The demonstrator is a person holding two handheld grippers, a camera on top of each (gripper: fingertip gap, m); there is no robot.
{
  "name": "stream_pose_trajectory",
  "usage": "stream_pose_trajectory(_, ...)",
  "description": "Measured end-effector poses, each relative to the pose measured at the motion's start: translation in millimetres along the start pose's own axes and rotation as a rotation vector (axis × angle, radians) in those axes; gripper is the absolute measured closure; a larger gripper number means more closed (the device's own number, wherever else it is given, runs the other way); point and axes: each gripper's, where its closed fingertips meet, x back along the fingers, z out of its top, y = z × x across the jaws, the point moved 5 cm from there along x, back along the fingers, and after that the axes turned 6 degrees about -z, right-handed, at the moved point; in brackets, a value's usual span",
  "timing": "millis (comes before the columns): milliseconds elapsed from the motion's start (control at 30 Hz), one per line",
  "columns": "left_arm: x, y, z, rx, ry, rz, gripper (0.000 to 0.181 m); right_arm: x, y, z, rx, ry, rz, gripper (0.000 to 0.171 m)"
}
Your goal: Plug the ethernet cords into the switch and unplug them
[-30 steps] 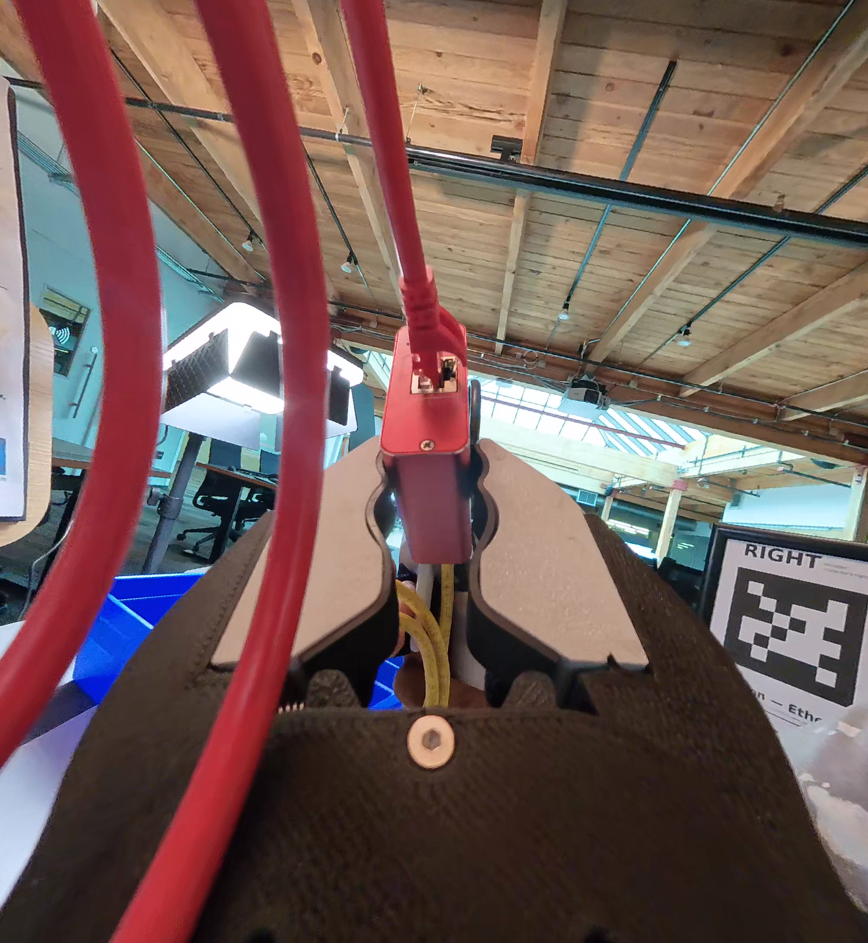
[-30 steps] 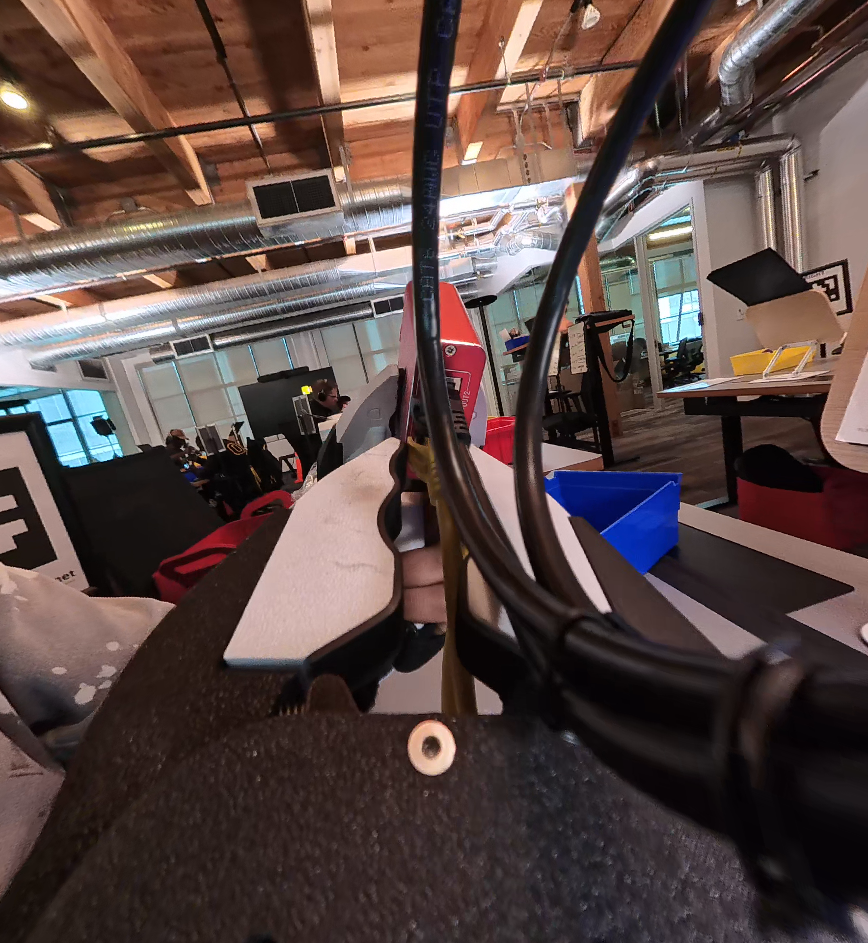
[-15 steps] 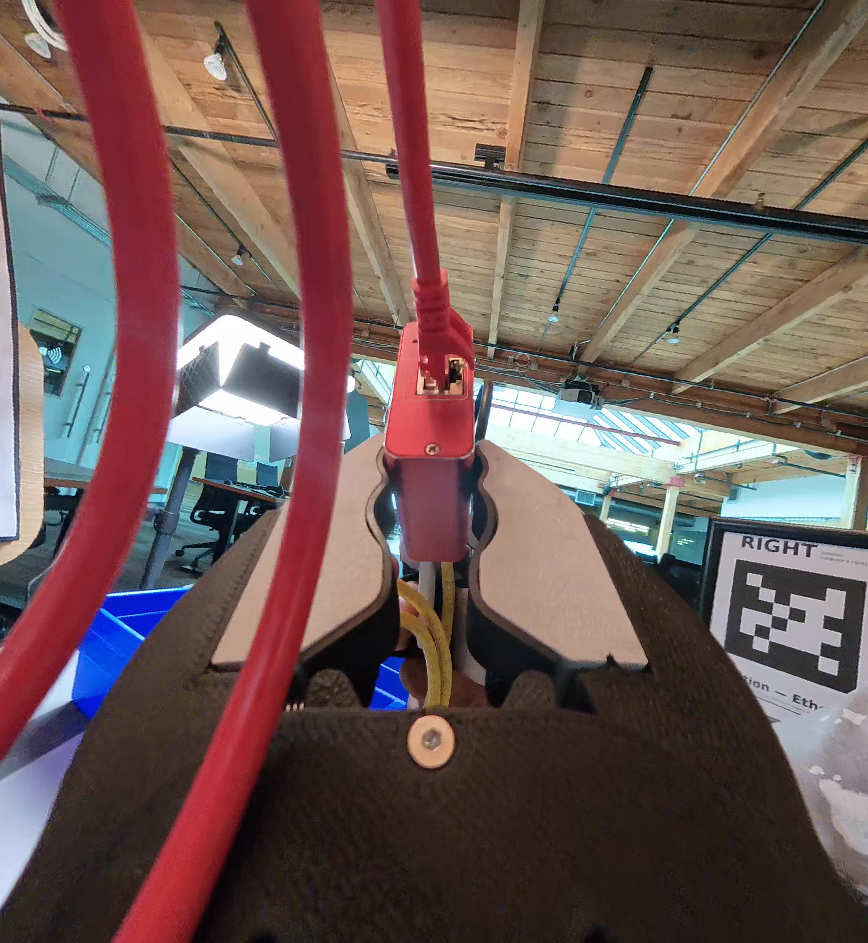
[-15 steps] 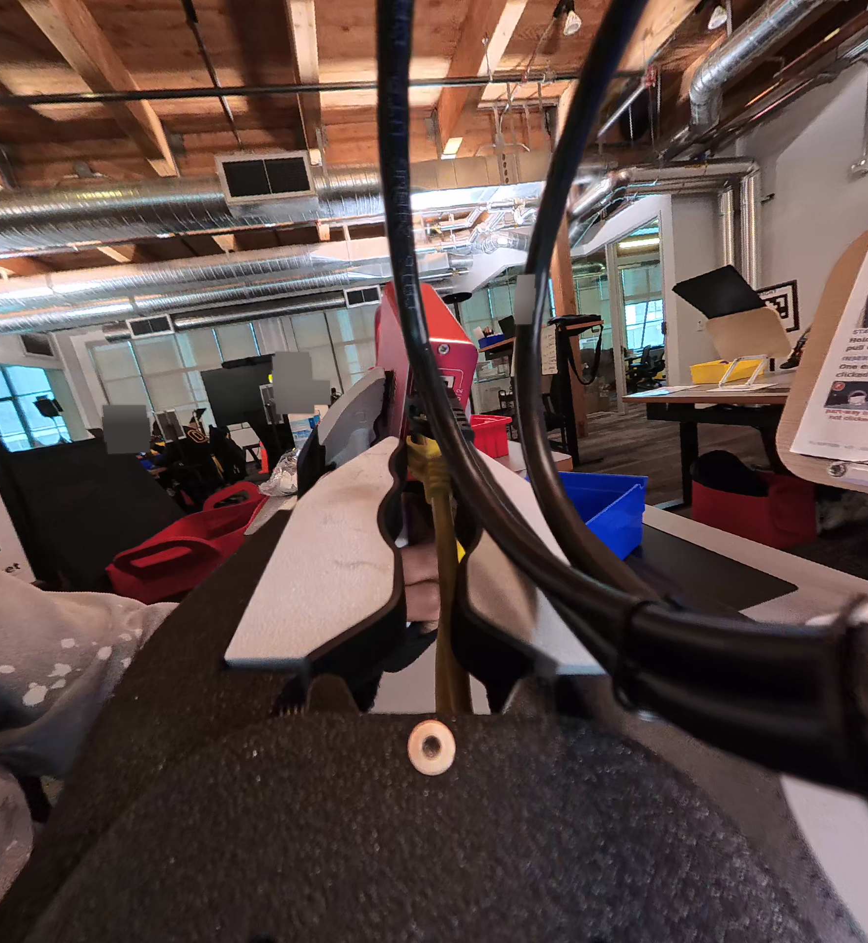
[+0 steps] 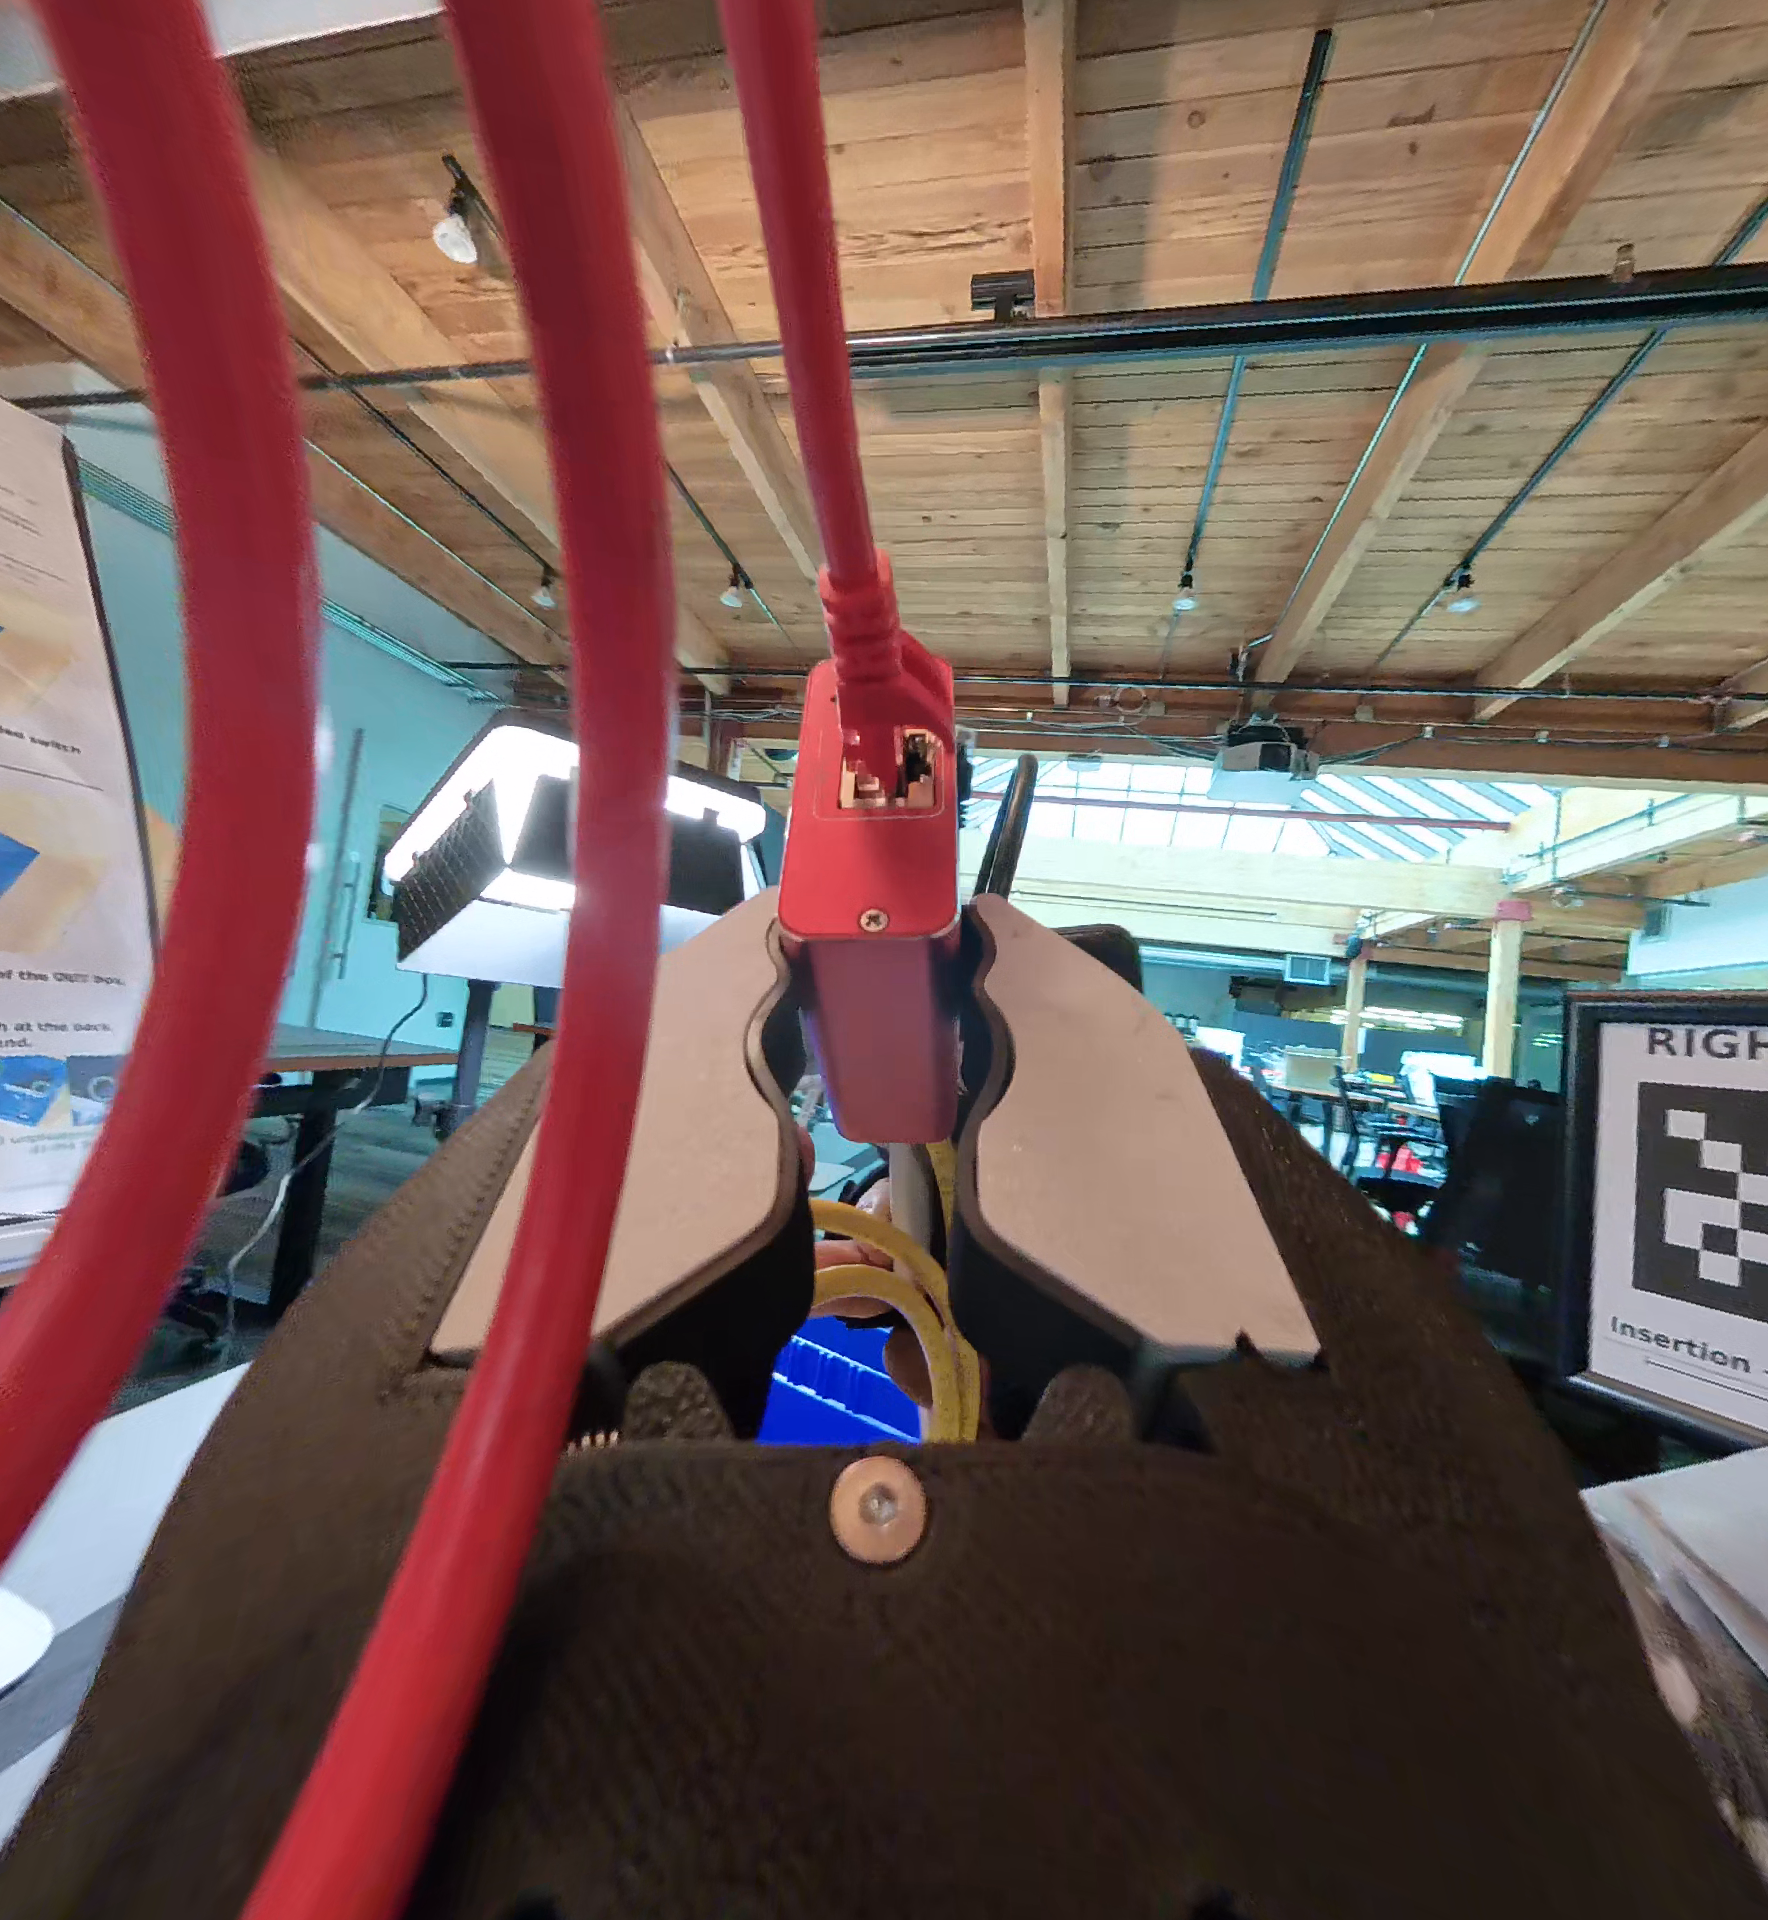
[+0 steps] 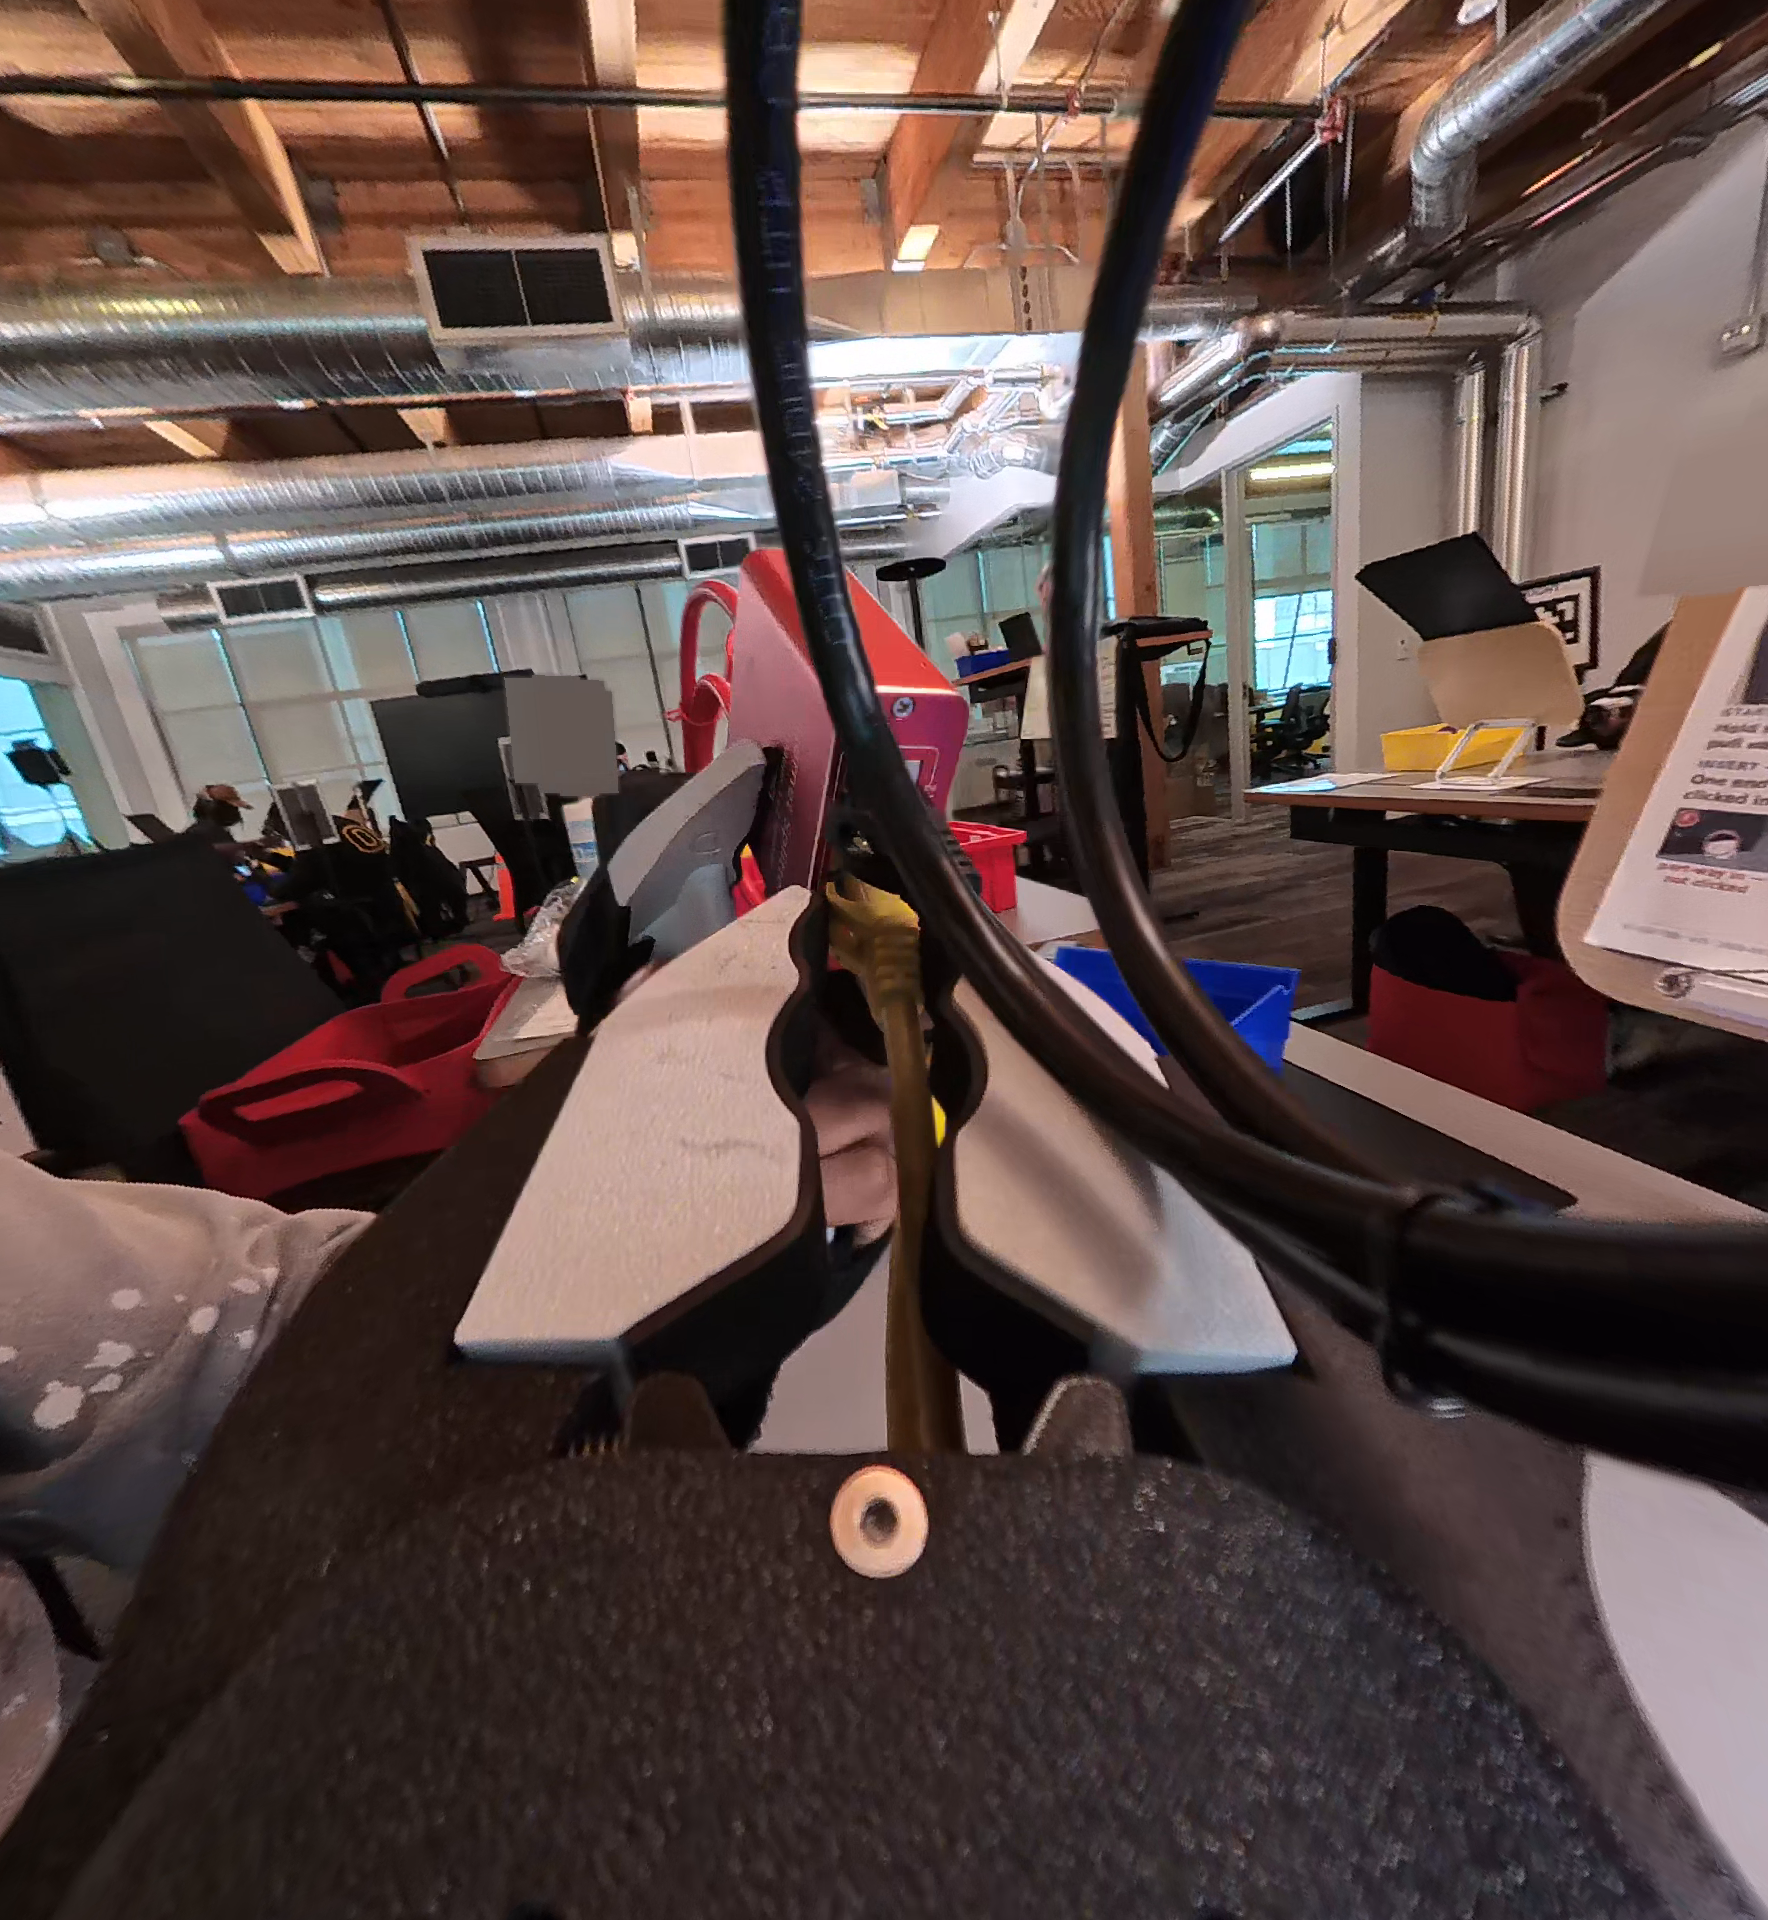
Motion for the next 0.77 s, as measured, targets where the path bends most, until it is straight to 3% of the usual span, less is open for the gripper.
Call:
stream_pose_trajectory(133, -3.0, 5.8, 5.1, -0.03, -0.016, -0.042, 0.154, 0.4, -4.6, 4.6, -0.031, -0.001, 0.061, 0.159)
stream_pose_trajectory(200, -3.6, 7.2, 4.9, -0.024, -0.001, -0.052, 0.154, 0.8, -4.7, 5.0, -0.074, -0.005, 0.108, 0.153)
stream_pose_trajectory(467, 0.2, -5.1, -11.7, 0.192, 0.127, -0.059, 0.154, 7.4, 3.0, 7.8, -0.076, -0.065, 0.1, 0.155)
stream_pose_trajectory(600, -4.2, -4.2, -13.6, 0.235, 0.049, -0.116, 0.153, 13.3, 2.2, 15.1, 0.006, -0.121, 0.081, 0.155)
stream_pose_trajectory(767, -7.2, 0.3, -2.6, 0.19, -0.04, -0.144, 0.138, 22.4, 1.5, 20.5, 0.05, -0.182, 0.12, 0.156)
